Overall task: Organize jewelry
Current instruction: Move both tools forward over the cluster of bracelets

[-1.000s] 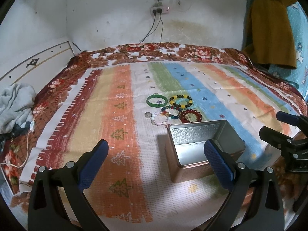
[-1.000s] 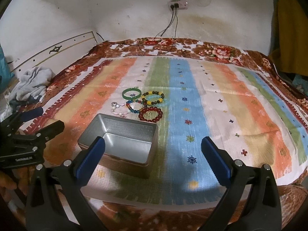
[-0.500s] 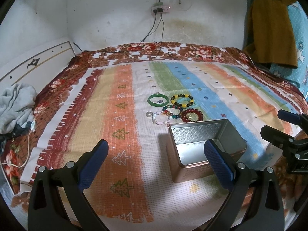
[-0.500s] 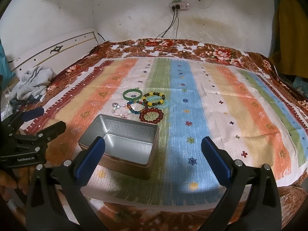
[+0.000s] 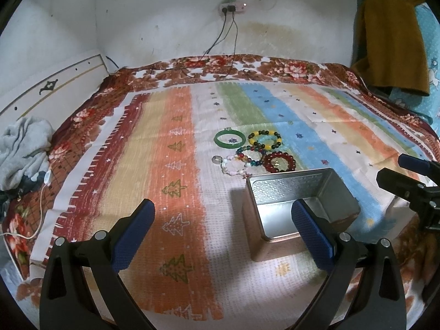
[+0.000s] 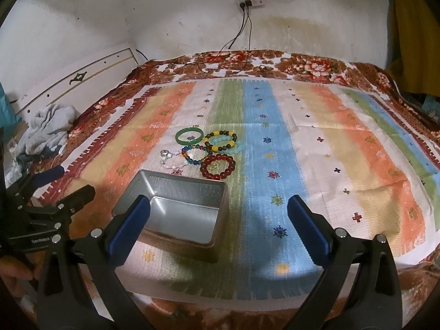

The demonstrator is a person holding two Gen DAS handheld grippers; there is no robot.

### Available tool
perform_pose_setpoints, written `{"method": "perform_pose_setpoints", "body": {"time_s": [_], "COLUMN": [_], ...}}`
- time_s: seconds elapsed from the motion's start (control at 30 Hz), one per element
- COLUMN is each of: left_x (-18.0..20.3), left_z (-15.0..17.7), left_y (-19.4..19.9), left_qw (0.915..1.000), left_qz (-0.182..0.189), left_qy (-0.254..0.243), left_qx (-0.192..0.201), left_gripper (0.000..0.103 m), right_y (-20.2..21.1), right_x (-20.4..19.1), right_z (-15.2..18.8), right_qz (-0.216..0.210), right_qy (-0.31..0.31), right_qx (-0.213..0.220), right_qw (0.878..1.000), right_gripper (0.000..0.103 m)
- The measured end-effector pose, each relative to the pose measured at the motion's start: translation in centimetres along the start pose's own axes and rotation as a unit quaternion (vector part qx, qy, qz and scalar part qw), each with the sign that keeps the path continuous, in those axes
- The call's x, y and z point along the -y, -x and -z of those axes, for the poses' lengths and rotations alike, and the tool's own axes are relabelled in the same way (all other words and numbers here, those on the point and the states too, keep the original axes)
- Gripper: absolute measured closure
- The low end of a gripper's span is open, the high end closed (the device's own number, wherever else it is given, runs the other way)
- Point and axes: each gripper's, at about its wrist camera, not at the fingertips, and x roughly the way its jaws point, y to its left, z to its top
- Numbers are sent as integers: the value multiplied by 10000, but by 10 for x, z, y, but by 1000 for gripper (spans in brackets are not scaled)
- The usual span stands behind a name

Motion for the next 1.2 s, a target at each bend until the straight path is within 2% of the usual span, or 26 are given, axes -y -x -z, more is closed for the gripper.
{"method": "perform_pose_setpoints", "body": {"time_s": [0.17,0.3,0.57,0.87,1.2], "left_x": [1,9,10,-2,-3], "left_z": [-12,-23,-39,-65,-80], "left_y": [-14,-26,-44,-72,-96], "left_qw": [9999,9991,9988,9990,9985], "left_qz": [45,295,176,144,48], "left_qy": [-14,-128,-319,-97,-164], "left_qx": [-141,-286,-324,-416,-526], "left_gripper": [6,6,6,6,6], "right_y": [-10,-21,-38,-57,-78], "right_x": [5,10,20,22,24], "right_z": [-8,-17,-45,-62,-79], "right_qz": [-109,-172,37,22,59], "right_qy": [-103,-127,-56,7,142], "right_qx": [-163,-350,-252,-341,-404], "right_qw": [9998,9992,9997,9994,9991], "right_gripper": [5,5,5,5,5]}}
